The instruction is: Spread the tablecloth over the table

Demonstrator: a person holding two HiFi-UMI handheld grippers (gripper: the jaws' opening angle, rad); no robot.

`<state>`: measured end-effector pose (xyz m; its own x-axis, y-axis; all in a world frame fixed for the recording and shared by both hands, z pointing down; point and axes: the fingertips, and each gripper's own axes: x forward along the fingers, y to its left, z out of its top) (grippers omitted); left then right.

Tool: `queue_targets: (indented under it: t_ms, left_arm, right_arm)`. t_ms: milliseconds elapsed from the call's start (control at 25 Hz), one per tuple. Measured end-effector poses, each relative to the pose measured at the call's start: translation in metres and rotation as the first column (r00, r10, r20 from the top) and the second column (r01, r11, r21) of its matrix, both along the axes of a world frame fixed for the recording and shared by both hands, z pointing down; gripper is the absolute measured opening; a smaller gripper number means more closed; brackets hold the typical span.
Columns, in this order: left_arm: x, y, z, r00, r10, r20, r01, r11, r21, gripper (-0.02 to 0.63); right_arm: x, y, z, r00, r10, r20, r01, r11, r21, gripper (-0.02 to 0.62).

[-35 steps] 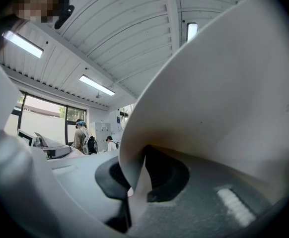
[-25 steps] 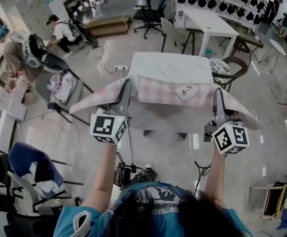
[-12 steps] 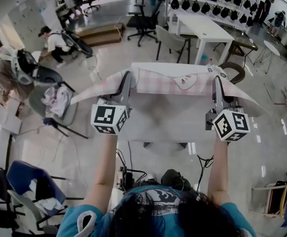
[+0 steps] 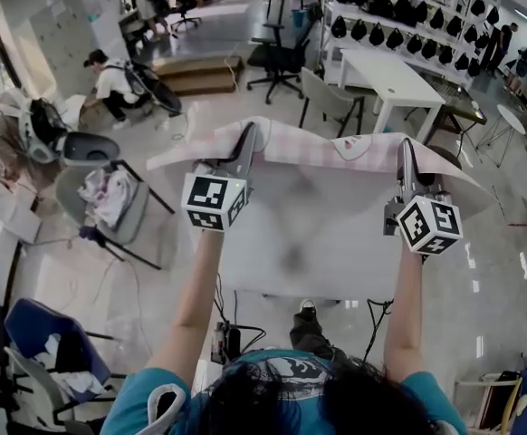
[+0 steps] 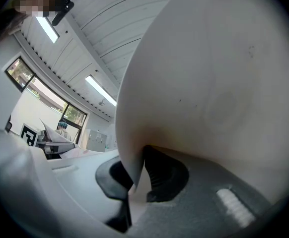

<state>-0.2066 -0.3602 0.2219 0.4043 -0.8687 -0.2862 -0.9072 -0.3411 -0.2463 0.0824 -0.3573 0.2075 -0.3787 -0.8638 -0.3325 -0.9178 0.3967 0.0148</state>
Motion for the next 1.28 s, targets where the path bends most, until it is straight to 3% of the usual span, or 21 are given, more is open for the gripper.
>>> queue_targets:
  t_ms: [160, 640, 840, 1000, 1120, 1280]
  left_arm:
    - [-0.004, -0.044, -0.010, 1.000, -0.026, 0.009, 0.026, 0.999, 0.018, 0.040]
    - [0.007, -0.174, -0.064, 0.996, -0.064, -0.054, 0.070, 0.992, 0.104, 0.035]
    - [0.007, -0.212, -0.083, 0.999, -0.041, -0.027, 0.045, 0.983, 0.177, 0.041]
    - [0.011, -0.228, -0.098, 0.999, 0.043, -0.025, -0.035, 0.961, 0.273, 0.051]
    - [0.013, -0.244, -0.076, 0.997, 0.068, -0.039, -0.057, 0.971, 0.233, 0.052]
    - [0.025, -0.262, -0.029, 0.995, 0.082, -0.054, -0.075, 0.991, 0.115, 0.052]
  right_arm:
    - [-0.005, -0.050, -0.008, 1.000, -0.028, -0.005, 0.028, 0.999, 0.018, 0.014]
    - [0.008, -0.196, -0.067, 0.994, -0.110, -0.019, 0.111, 0.988, 0.108, 0.014]
    - [0.006, -0.244, -0.086, 0.994, -0.111, -0.021, 0.113, 0.980, 0.162, 0.014]
    - [0.013, -0.259, -0.103, 0.993, -0.118, 0.001, 0.114, 0.965, 0.238, 0.012]
    - [0.018, -0.269, -0.077, 0.991, -0.130, 0.034, 0.121, 0.974, 0.193, 0.014]
    - [0.034, -0.285, -0.020, 0.988, -0.120, 0.098, 0.115, 0.992, 0.059, 0.014]
